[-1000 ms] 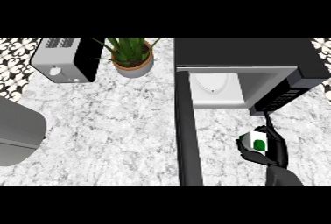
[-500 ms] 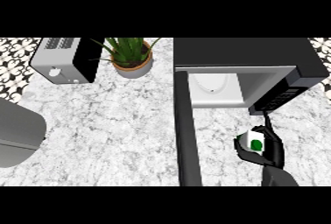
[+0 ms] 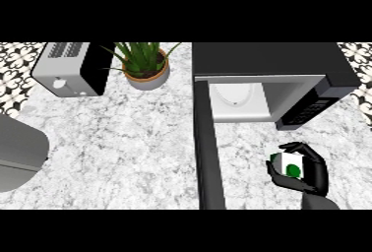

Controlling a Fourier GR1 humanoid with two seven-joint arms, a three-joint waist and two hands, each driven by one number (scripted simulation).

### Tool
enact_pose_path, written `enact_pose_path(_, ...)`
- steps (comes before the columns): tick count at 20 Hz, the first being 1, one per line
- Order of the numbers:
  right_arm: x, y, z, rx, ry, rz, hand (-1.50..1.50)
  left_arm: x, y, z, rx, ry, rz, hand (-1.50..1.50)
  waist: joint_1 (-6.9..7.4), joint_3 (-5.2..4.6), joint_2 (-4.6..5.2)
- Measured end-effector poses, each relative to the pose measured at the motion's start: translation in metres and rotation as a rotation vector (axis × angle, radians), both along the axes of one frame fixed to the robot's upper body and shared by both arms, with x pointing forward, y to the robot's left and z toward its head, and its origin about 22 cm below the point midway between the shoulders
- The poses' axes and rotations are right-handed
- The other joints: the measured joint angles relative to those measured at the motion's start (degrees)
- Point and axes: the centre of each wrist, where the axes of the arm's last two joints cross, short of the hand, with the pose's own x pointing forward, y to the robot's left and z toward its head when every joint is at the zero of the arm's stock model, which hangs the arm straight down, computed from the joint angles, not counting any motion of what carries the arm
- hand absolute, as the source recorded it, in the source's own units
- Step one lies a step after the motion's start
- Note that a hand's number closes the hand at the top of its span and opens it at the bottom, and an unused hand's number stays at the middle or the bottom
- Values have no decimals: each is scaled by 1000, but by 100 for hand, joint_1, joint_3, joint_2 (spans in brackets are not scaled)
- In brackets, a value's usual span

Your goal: Pick up the milk, place it into the microwave and close the microwave

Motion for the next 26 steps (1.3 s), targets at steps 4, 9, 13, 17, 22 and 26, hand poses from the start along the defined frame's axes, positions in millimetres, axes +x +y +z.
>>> enact_pose_path(4,-18,3,20,-2,-14,41,150,-1,-6,5,-11,-7,5,-150,-12,-7,-10)
enact_pose_path(9,-40,14,46,110,-43,129,150,-4,-8,6,-14,-7,24,-150,15,-4,1)
enact_pose_path(13,-42,31,70,203,-64,163,150,-3,-6,8,-10,-1,24,-150,63,0,19)
enact_pose_path(17,-44,40,87,201,-75,157,150,-5,0,6,-13,0,23,-150,105,4,30)
enact_pose_path(22,-20,65,101,137,-65,134,150,-8,5,2,-13,2,28,-150,147,6,40)
enact_pose_path(26,5,82,103,110,-42,132,150,-6,8,-1,-10,-1,43,-150,167,8,47)
